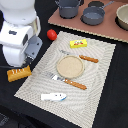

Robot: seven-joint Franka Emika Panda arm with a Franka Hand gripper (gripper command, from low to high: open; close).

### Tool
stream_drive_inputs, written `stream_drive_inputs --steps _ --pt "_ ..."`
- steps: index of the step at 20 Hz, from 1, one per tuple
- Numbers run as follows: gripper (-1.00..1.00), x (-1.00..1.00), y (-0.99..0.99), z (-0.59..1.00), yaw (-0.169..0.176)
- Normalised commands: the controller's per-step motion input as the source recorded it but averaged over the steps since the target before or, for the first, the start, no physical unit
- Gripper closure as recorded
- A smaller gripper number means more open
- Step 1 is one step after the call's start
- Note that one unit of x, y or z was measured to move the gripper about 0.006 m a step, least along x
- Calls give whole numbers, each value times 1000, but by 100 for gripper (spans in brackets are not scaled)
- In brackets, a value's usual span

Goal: Interact with the objects in diverse but meaningful ways.

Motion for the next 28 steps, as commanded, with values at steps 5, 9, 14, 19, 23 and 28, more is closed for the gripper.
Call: stream_drive_inputs --steps 5,9,14,19,23,28 --pt "-100 -557 -411 -295 98" --pt "-100 -508 -284 -216 65" --pt "-100 -326 -179 -261 15" --pt "-100 -16 12 -118 0" --pt "-100 -74 0 -232 0" --pt "-100 -126 0 -225 3"
